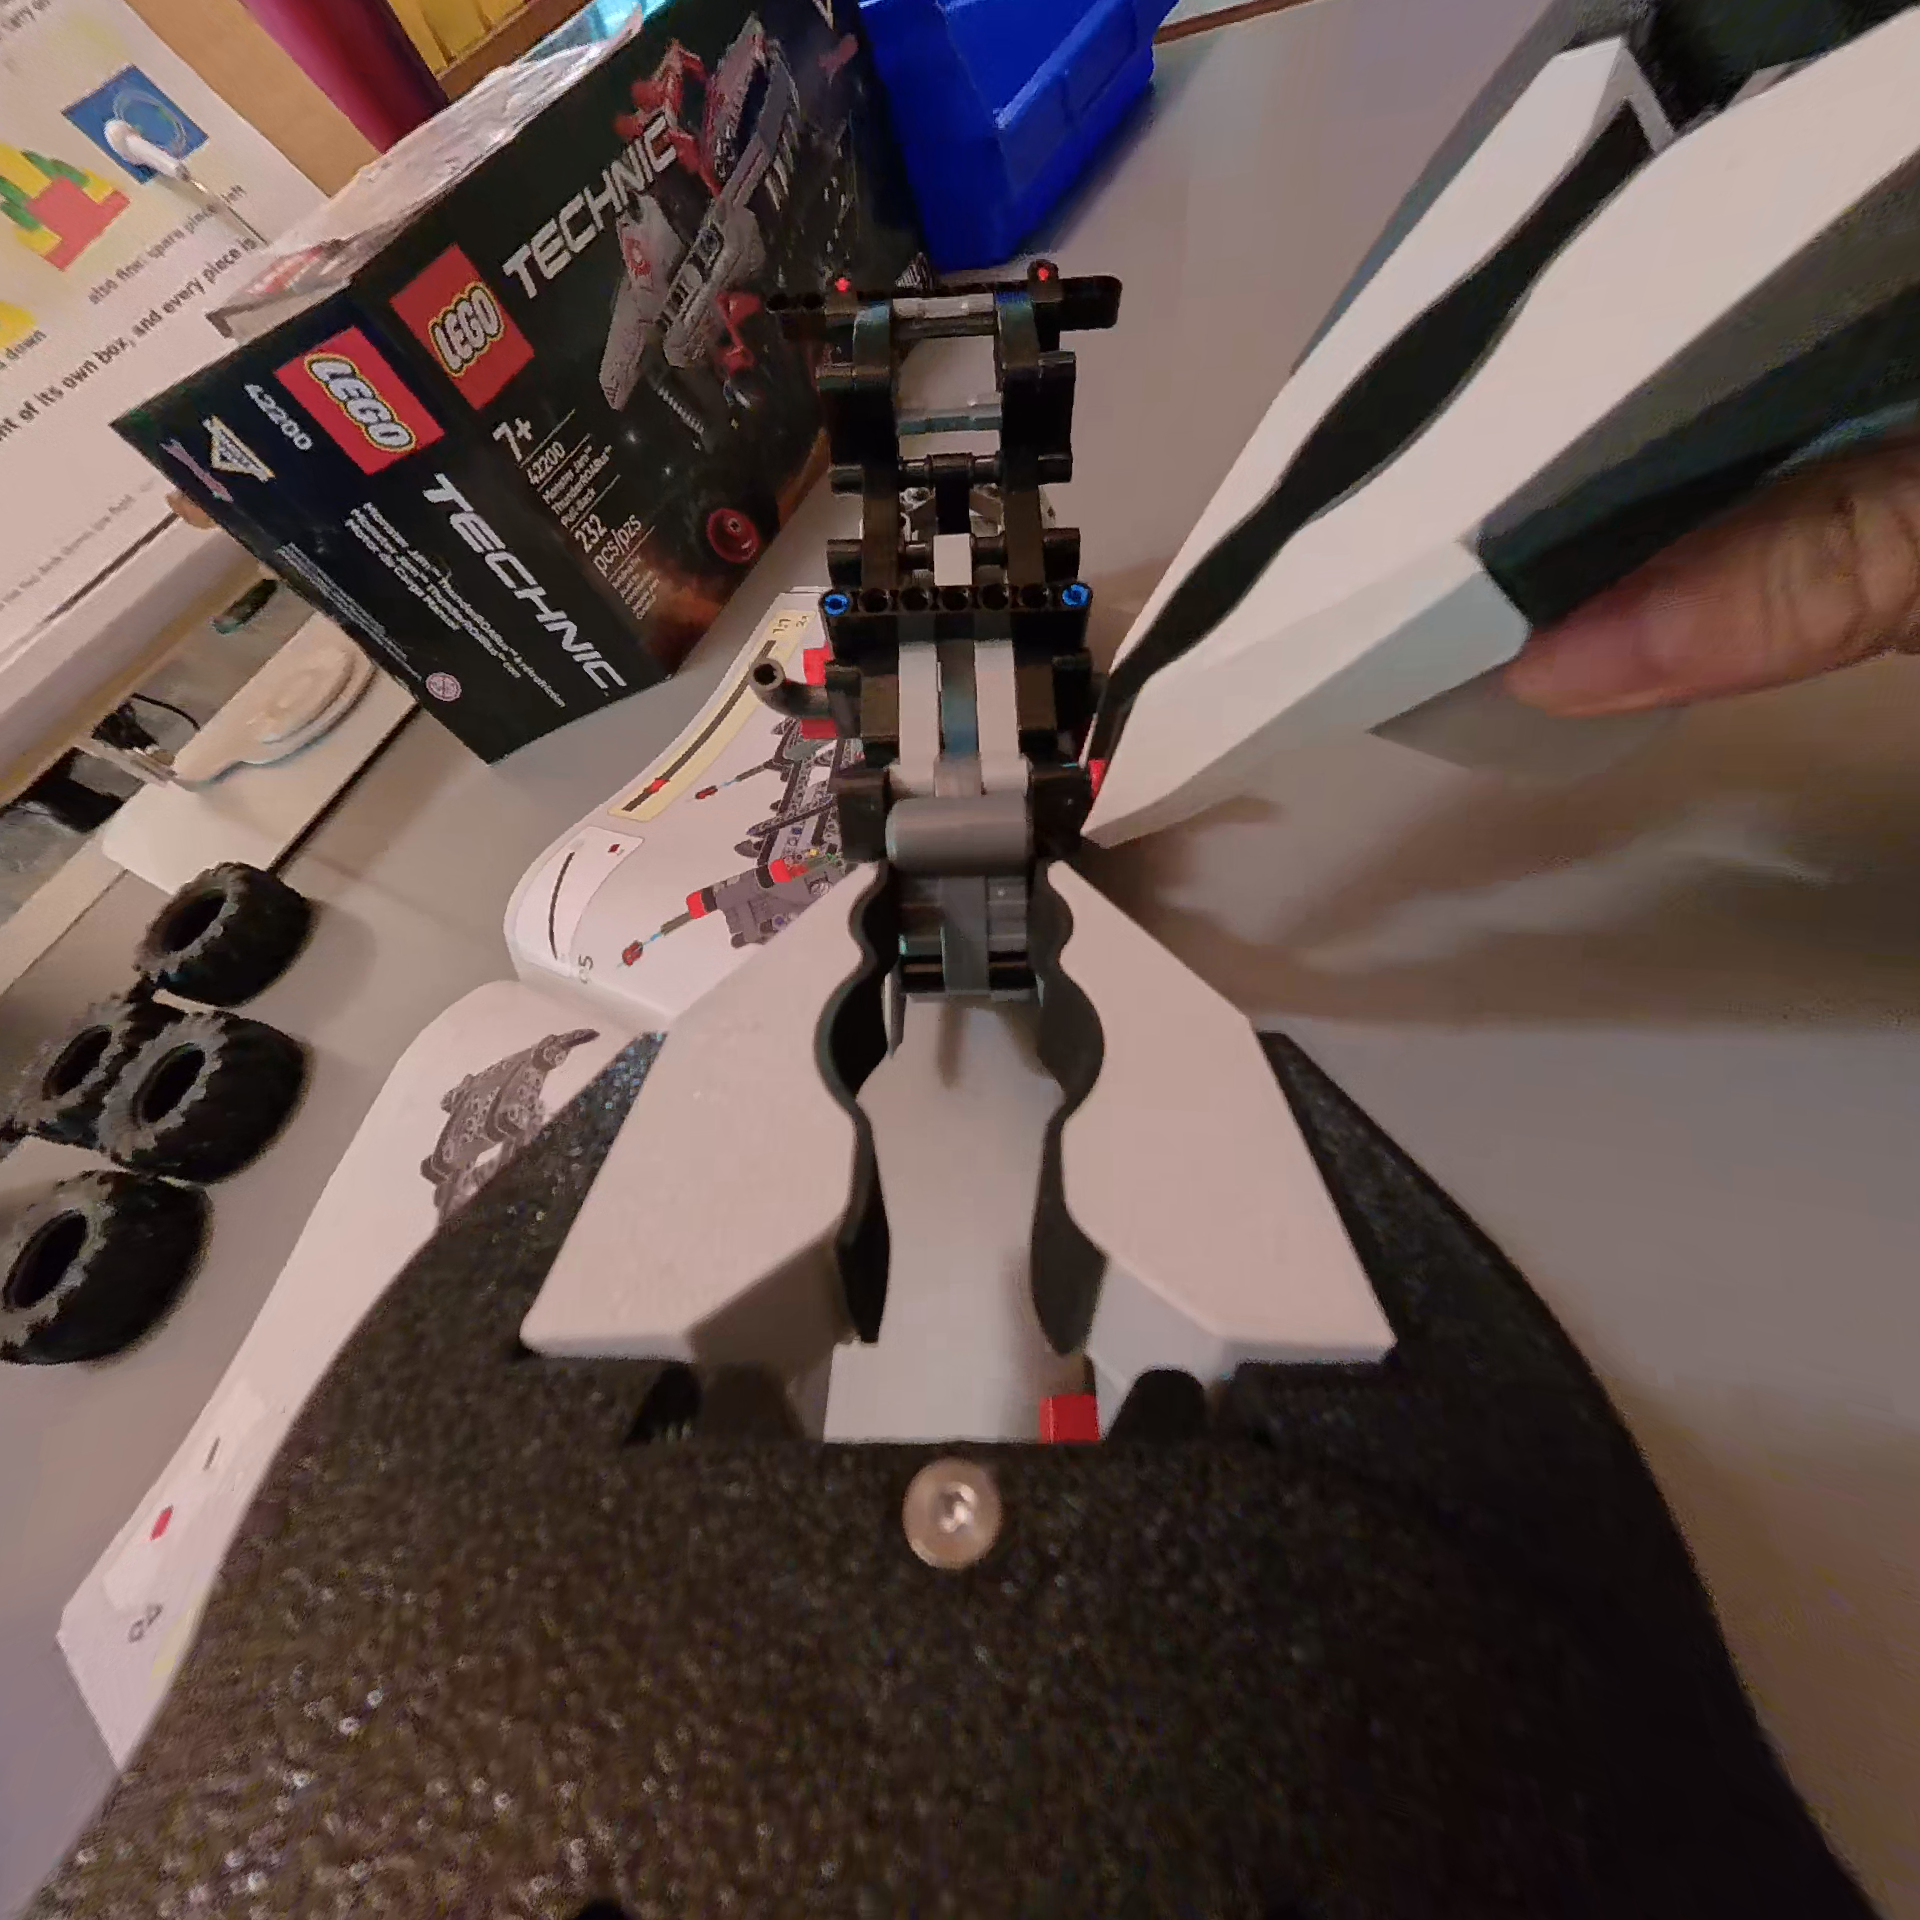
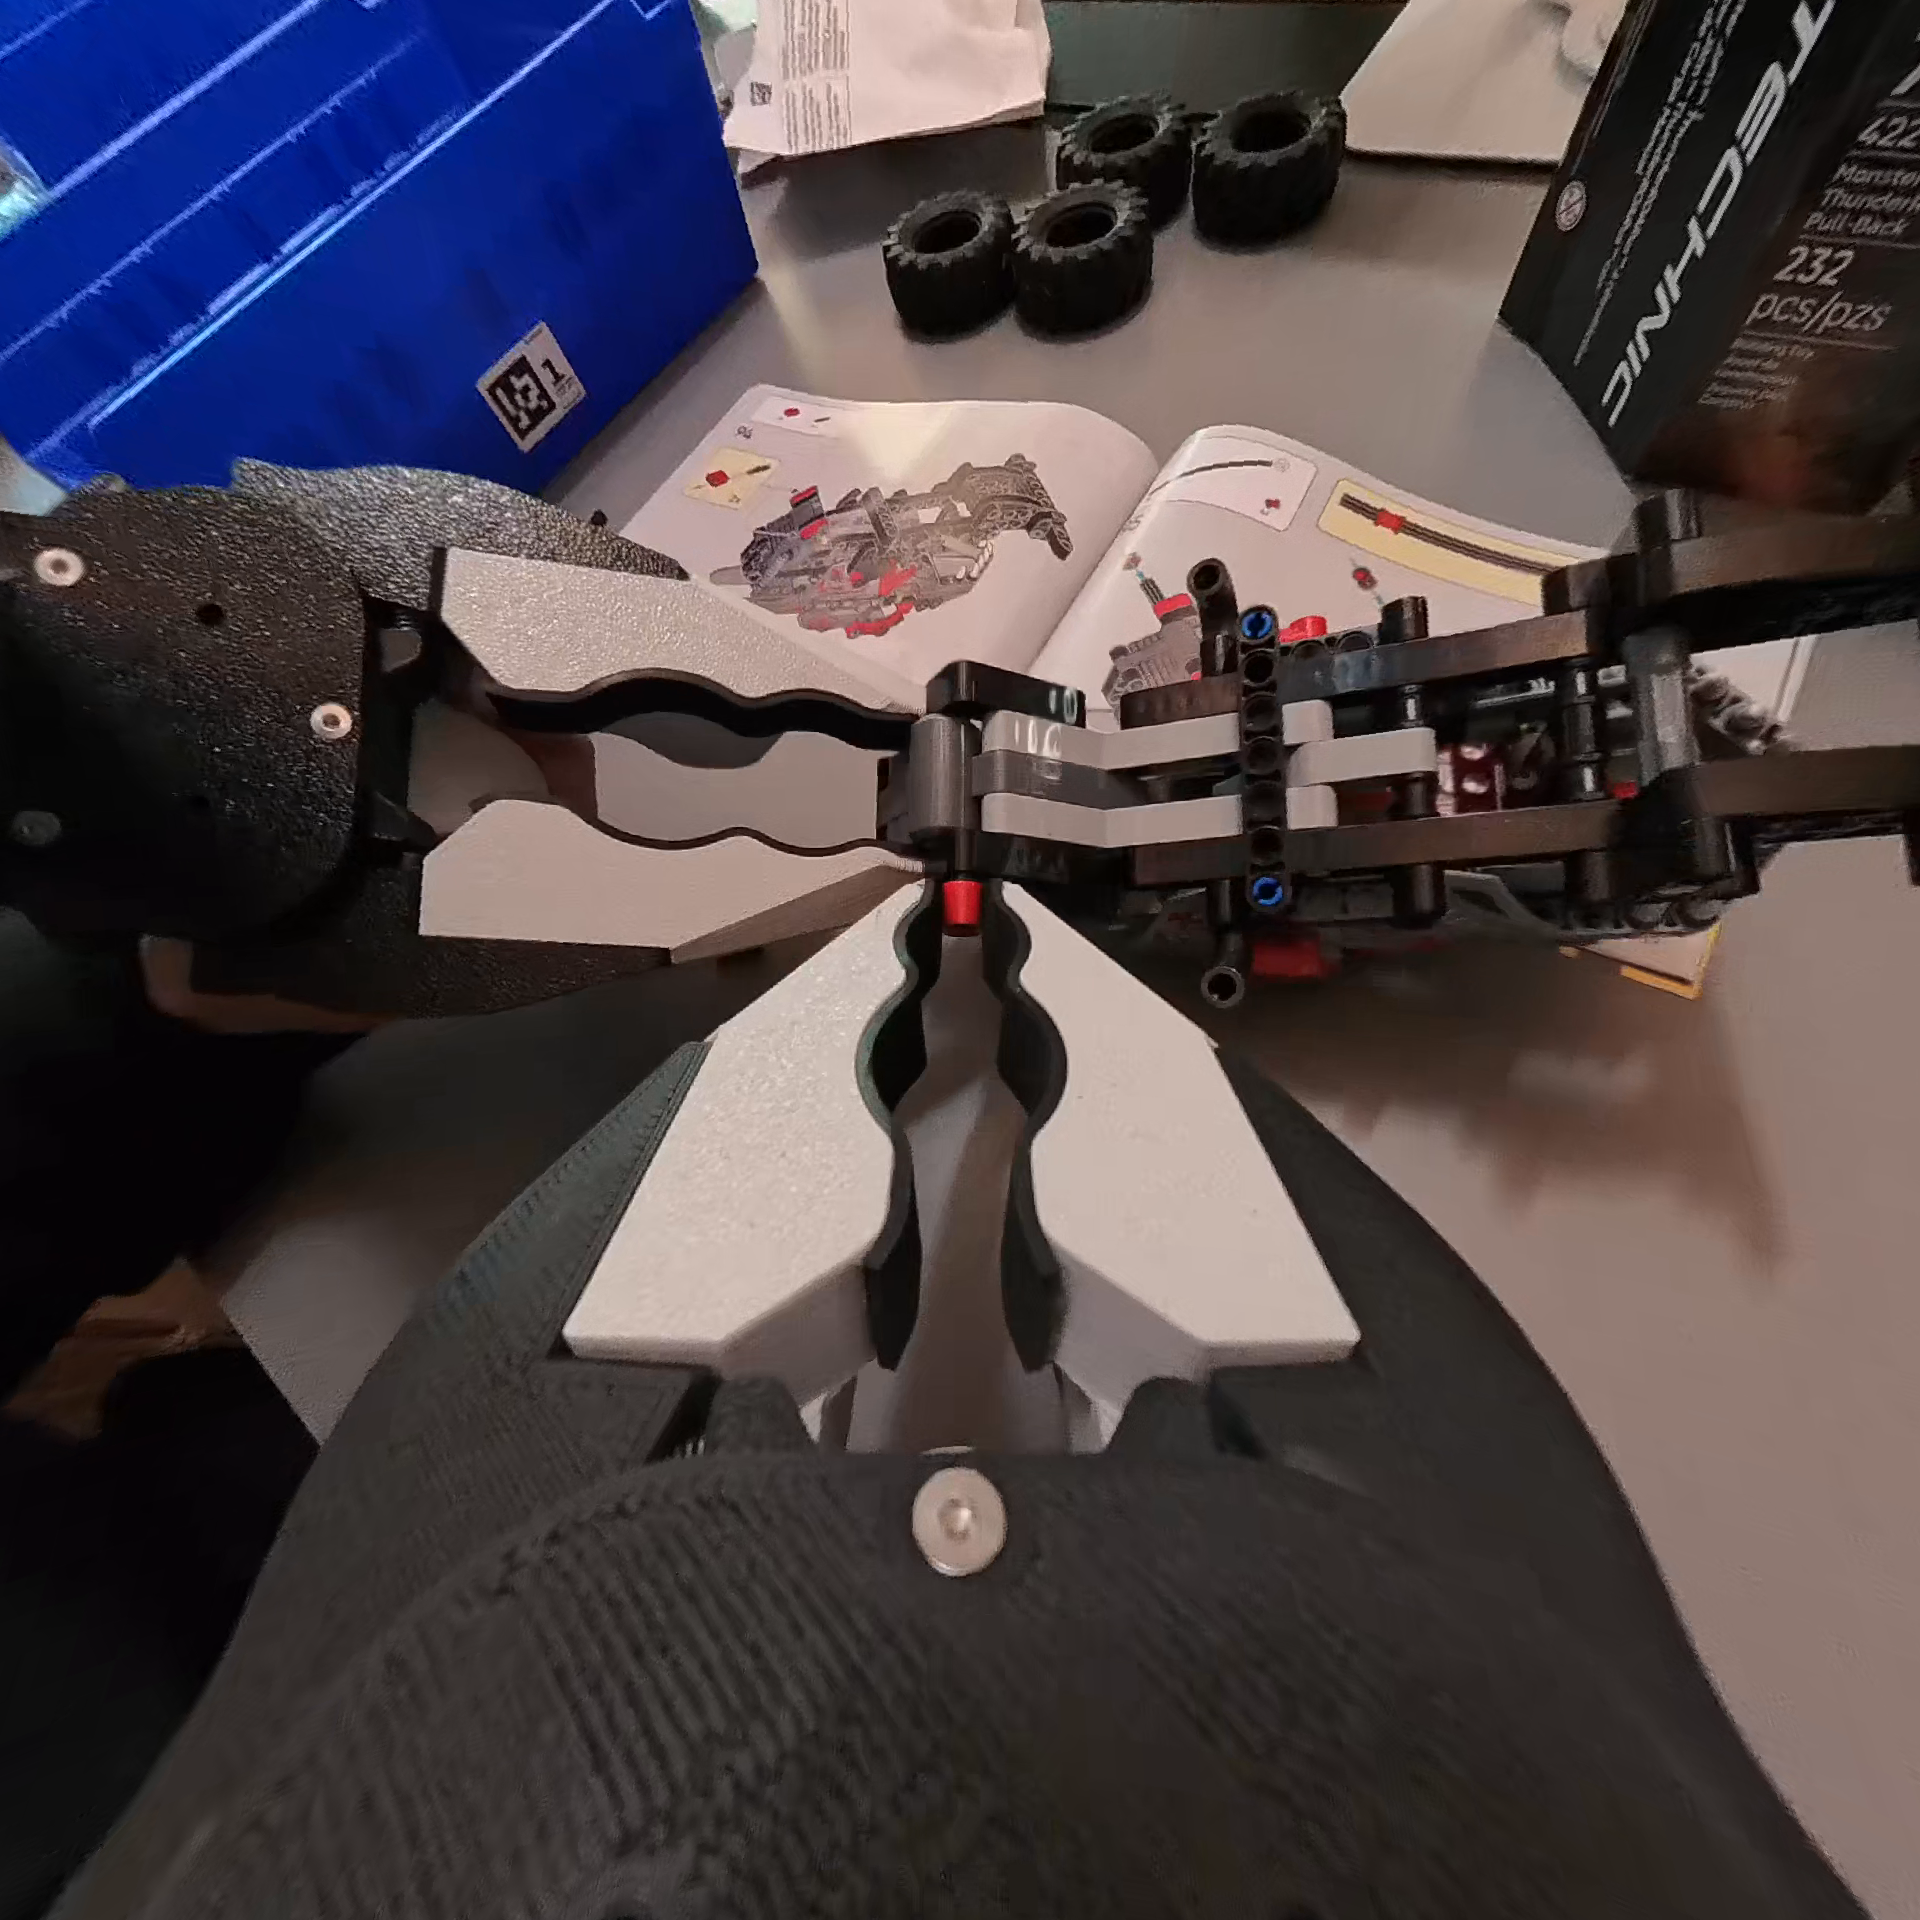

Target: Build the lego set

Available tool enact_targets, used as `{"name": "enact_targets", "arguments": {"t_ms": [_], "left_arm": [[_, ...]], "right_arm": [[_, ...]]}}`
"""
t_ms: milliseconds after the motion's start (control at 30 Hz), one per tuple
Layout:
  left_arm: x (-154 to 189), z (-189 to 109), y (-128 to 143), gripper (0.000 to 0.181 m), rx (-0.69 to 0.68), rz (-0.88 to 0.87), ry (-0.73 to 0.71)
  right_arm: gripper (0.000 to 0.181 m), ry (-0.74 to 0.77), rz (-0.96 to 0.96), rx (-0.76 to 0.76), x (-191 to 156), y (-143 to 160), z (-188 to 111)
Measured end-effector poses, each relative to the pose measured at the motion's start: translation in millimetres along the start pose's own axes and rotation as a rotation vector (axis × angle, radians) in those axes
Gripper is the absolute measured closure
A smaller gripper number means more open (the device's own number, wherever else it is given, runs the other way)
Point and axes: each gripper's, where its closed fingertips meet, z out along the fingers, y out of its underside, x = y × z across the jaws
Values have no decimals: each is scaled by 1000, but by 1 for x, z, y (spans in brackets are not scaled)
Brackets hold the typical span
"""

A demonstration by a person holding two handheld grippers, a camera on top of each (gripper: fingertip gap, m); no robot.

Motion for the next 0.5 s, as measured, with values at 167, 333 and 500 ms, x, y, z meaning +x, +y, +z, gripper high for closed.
{"name": "enact_targets", "arguments": {"t_ms": [167,333,500], "left_arm": [[-4,0,3,158,-2,-118,23],[-3,-1,3,158,8,-105,20],[-3,-1,4,158,8,-110,22]], "right_arm": [[168,-39,5,100,-5,-5,2],[170,-68,67,156,-4,0,-3],[175,-95,125,202,-2,-1,-2]]}}
